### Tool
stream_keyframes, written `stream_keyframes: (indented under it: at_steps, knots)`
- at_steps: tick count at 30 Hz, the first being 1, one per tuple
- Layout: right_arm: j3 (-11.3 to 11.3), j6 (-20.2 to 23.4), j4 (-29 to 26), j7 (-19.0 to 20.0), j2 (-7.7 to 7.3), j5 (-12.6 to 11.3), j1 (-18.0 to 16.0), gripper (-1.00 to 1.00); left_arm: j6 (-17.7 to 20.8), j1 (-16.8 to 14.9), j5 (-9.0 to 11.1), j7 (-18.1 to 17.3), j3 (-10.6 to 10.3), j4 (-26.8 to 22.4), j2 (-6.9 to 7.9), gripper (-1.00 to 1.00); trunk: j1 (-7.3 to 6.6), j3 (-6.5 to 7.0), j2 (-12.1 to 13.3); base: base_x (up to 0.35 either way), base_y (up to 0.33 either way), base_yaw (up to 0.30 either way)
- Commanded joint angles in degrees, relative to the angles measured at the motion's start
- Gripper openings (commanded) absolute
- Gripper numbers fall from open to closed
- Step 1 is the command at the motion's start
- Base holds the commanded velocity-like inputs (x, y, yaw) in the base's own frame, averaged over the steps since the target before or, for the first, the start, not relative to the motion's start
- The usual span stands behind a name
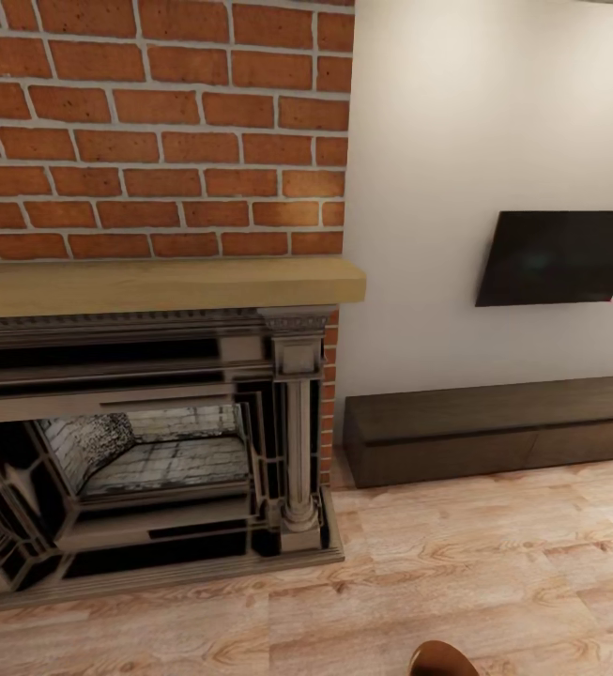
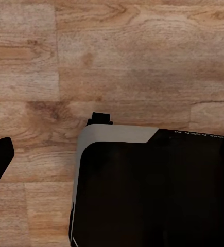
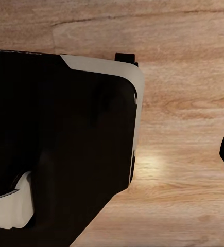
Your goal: Put the three can of soda from the living room inside the tash can in the kitchen.
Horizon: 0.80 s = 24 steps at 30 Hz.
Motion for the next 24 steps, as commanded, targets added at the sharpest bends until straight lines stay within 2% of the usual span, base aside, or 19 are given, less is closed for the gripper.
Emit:
stream_keyframes:
  at_steps: [1,24]
  knots:
    - [0.0,0.0,0.0,0.0,0.0,0.0,0.0,1.0,0.0,0.0,0.0,0.0,0.0,0.0,0.0,1.0,0.0,0.0,0.0,0.0,0.0,0.0]
    - [0.0,0.0,0.0,0.0,0.0,0.0,0.0,1.0,0.0,0.0,0.0,0.0,0.0,0.0,0.0,1.0,0.0,0.0,0.0,0.0,0.0,0.0]
